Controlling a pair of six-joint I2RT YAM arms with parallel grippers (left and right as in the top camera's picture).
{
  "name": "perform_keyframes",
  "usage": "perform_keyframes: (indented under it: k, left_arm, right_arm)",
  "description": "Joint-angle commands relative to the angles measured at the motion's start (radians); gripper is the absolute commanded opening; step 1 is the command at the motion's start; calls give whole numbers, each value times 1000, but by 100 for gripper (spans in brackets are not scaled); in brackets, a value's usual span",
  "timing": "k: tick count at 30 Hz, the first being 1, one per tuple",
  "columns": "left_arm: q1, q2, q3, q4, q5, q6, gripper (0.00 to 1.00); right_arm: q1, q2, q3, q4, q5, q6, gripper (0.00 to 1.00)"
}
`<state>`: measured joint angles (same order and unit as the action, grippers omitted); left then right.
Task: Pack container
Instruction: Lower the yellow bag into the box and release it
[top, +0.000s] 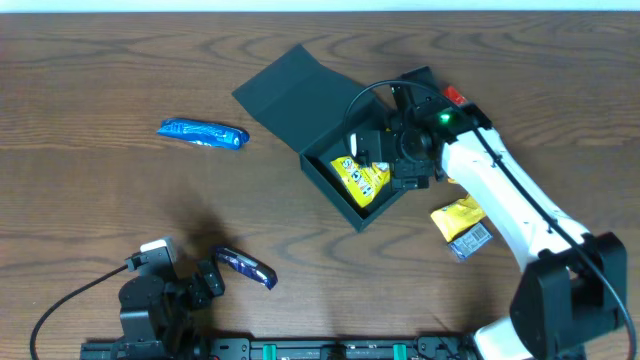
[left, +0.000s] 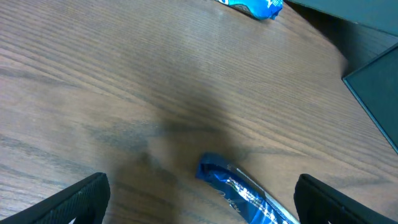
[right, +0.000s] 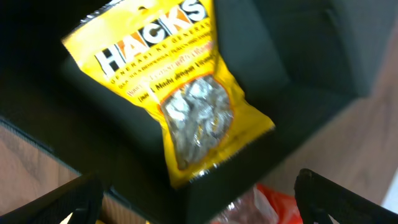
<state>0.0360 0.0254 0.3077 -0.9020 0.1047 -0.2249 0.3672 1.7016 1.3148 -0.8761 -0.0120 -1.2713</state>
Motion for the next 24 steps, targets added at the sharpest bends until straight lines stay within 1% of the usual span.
perform_keyframes:
  k: [1,9,11,20,22,24]
  left_arm:
    - [3,-2,-15,-62,-3,8,95]
    - [3,-2,-15,-62,-3,8,96]
    - [3,-2,-15,-62,-3,8,95]
    - [3,-2,-15,-62,-3,8,96]
    - [3,-2,-15,-62,-3,8,96]
    - [3,-2,-15,-62,-3,8,95]
  right_arm:
    - [22,24,25,-18,-81,-74,98]
    - [26,82,25,-14,-90,-138,94]
    - [27,105,25,-11,-90,-148,94]
    - [5,167,25,59,-90,-148,92]
    - [5,178,25,69,-90,-148,87]
    - [6,186,25,73,-92,-148,84]
